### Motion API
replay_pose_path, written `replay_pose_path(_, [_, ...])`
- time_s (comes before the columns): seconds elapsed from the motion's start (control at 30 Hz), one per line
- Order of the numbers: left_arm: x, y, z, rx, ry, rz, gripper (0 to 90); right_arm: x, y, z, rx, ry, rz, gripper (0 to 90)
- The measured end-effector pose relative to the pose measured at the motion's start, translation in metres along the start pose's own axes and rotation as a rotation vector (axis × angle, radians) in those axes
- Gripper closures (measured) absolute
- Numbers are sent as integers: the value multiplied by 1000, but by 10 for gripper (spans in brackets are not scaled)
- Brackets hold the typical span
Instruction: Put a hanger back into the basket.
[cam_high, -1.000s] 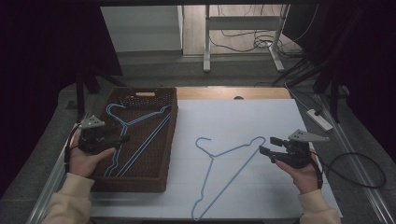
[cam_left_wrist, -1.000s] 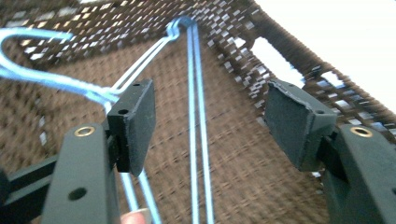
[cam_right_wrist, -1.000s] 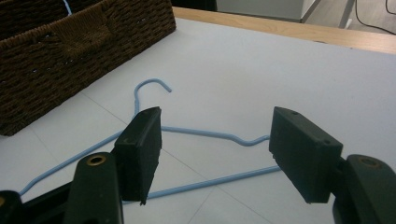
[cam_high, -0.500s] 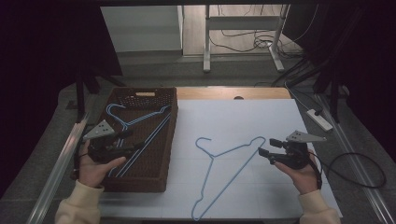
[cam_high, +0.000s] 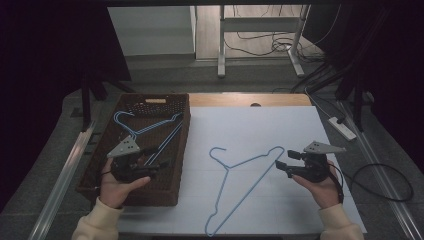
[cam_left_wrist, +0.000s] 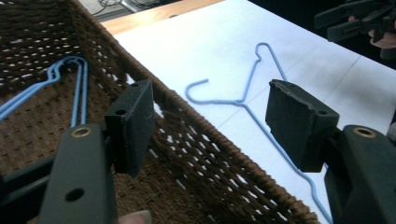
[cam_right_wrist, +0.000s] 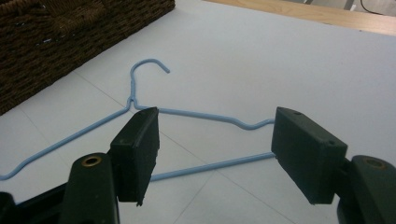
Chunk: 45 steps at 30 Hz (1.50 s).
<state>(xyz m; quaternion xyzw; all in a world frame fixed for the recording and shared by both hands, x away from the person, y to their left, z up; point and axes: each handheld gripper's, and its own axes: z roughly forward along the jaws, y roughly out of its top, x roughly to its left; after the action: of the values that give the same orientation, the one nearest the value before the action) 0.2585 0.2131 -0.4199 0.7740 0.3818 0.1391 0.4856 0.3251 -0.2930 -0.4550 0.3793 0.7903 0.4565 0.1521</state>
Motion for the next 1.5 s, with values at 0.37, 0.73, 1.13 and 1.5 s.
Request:
replay_pose_path(0.37, [-7, -2, 1, -16, 0, -5, 326, 1, -1, 1, 10, -2, -7, 328])
replay_pose_path(0.73, [-8, -6, -4, -24, 8, -4, 321, 2, -1, 2, 12, -2, -15, 328])
replay_pose_path(1.13, [-10, -8, -4, -20, 3, 1, 320, 6, -2, 8, 42, -1, -36, 328])
replay_pose_path(1.5, [-12, -10, -3, -10, 1, 7, 319, 14, -1, 17, 89, -12, -71, 332])
